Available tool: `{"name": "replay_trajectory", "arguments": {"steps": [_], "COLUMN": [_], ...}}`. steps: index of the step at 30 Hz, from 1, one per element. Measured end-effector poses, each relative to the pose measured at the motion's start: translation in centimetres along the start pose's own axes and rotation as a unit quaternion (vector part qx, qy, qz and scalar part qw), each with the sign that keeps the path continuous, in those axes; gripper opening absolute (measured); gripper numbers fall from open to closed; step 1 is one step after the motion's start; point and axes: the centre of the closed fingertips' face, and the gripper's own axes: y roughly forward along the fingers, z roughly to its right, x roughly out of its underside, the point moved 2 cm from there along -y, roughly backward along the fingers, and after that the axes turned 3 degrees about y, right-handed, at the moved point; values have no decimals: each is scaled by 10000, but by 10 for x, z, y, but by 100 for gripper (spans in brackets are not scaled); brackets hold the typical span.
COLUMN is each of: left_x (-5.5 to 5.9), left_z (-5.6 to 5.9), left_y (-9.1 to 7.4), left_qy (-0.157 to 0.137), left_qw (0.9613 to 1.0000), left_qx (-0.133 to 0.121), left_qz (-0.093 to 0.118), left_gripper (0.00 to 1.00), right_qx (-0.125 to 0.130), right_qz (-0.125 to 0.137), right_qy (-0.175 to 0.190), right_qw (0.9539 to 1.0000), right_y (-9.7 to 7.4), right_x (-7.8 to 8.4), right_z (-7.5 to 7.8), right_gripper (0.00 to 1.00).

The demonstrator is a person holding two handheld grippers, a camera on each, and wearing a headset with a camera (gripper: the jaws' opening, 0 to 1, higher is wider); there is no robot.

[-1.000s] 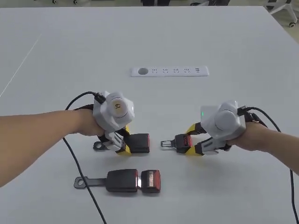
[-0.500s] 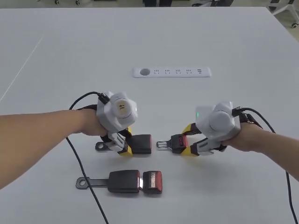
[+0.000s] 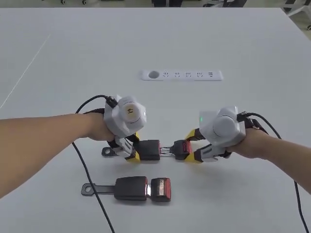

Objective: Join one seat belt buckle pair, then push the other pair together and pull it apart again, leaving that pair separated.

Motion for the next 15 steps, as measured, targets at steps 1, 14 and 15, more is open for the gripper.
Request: {"name": "replay_trajectory", "arguments": {"steps": [1, 14, 15], "left_x": [1, -2, -1], "left_z": [-1, 2, 1], "left_y": [1, -1, 0], "left_qy": [0, 15, 11], "left_qw": [10000, 10000, 10000], "left_qx": [-1, 14, 14], "left_qz": [-1, 34, 38], "left_gripper": [32, 31, 31], "right_qx": [-2, -24, -22], "right_qz": [2, 99, 72], "right_qy": [-4, 35, 44], "right_qw": [10000, 9999, 10000], "right_y": [0, 7, 8], "right_x": [-1, -9, -9], "right_z": [-1, -4, -4], "right_gripper": [31, 31, 31]}}
